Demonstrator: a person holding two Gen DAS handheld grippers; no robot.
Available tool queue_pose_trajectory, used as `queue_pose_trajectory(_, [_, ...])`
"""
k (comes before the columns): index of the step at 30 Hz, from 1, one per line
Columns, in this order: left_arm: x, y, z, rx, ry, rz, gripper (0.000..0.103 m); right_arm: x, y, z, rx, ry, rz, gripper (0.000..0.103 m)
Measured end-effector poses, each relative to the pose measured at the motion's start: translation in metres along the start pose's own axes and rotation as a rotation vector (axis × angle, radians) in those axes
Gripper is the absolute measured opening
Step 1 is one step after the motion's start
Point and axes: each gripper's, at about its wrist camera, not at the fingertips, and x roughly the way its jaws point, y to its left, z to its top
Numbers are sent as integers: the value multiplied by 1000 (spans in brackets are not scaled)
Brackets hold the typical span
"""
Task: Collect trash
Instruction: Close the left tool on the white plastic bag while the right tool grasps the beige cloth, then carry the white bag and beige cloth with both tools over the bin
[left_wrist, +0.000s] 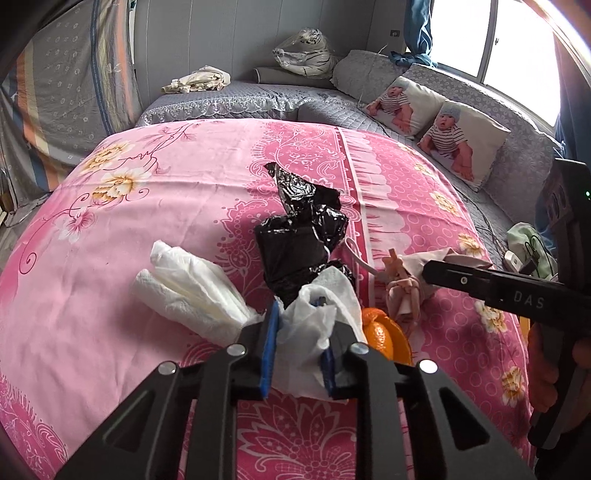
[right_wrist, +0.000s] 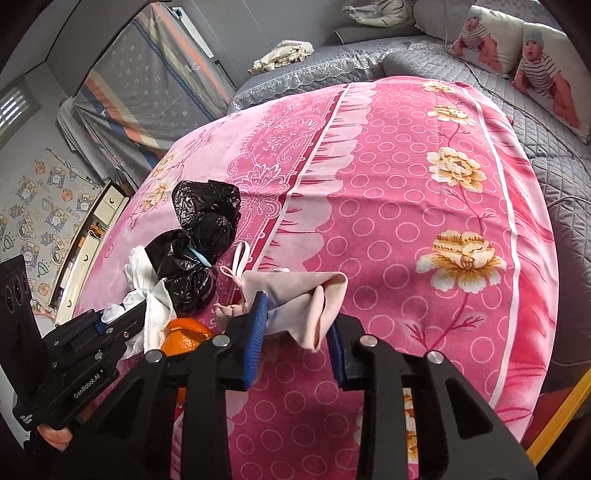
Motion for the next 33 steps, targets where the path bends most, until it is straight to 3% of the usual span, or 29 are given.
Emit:
queue_pose_trajectory(4, [-6, 1, -2, -6, -6, -1, 13, -2, 4, -1, -9, -1, -14, 16])
queue_pose_trajectory(10, [-17, 14, -7, -33, -8, -11, 12, -11, 9, -3, -16, -7, -11, 9])
queue_pose_trajectory(24, [-54, 55, -27, -120, -47, -3, 11, -37, 32, -20, -48, 8, 102, 8])
queue_pose_trajectory(33, [-88, 73, -36, -158, -106, -1, 11, -67, 52, -30, -92, -37, 131, 7])
